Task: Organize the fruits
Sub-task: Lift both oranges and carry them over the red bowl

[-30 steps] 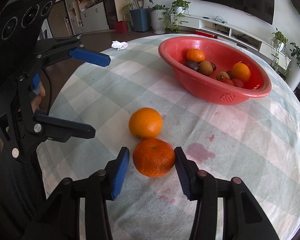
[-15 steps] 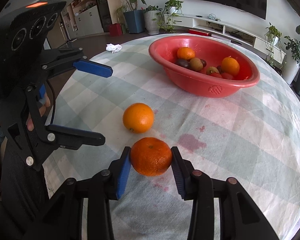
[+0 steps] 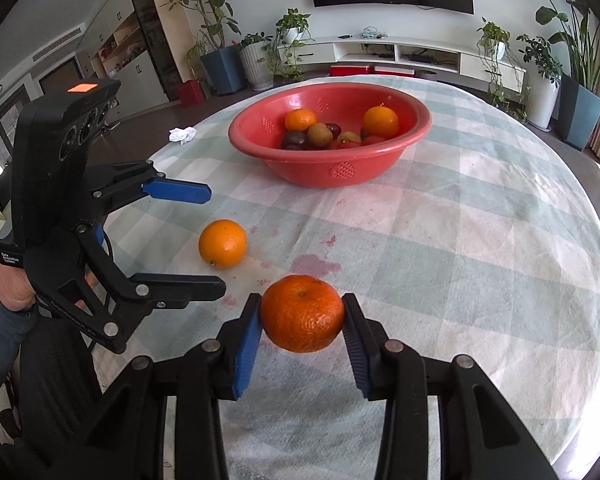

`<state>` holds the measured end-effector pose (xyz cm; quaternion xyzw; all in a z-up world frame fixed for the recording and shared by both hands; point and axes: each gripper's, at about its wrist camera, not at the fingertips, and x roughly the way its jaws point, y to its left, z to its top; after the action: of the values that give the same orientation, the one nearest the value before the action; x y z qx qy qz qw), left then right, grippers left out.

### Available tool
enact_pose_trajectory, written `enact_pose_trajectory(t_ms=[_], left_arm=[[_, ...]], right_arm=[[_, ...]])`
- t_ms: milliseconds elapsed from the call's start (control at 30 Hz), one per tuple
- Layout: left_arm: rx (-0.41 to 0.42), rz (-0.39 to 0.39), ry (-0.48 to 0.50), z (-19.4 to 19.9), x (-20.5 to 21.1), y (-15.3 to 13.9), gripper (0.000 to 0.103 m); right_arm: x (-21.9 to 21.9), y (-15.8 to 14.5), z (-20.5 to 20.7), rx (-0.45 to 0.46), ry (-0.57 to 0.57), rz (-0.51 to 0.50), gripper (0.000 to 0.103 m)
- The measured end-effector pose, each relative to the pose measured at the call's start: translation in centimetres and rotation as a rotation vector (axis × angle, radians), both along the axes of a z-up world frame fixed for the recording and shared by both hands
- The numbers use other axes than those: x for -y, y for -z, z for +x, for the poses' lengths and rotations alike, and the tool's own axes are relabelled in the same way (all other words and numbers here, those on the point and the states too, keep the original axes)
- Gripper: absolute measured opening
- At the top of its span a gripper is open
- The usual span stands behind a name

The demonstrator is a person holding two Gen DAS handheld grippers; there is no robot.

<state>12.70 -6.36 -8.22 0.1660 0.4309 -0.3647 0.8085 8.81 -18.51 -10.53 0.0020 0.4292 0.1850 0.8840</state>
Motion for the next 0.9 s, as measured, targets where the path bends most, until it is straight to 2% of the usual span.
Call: enact_pose_trajectory(t_ms=[167, 300, 700, 900], left_arm=[[-0.012, 0.004, -0.007, 0.2, 0.6, 0.6, 0.062], [-0.02, 0.033, 0.005, 0.0, 1.1, 1.1, 0.037], [-0.027, 0.005, -0.017, -0.1, 0.7, 0.9, 0.036], [-0.015, -0.027, -0.047, -0.1, 0.0, -0.3, 0.036]], right_arm=[[0.1, 0.1, 0.1, -0.001, 0.006, 0.008, 0.042], [0.2, 0.2, 0.1, -0.001, 0.008, 0.011, 0.042], [0.5, 0.1, 0.1, 0.004, 0.014, 0.014, 0.042], [0.7, -0.3, 0.1, 0.016, 0.024, 0.021, 0.042]])
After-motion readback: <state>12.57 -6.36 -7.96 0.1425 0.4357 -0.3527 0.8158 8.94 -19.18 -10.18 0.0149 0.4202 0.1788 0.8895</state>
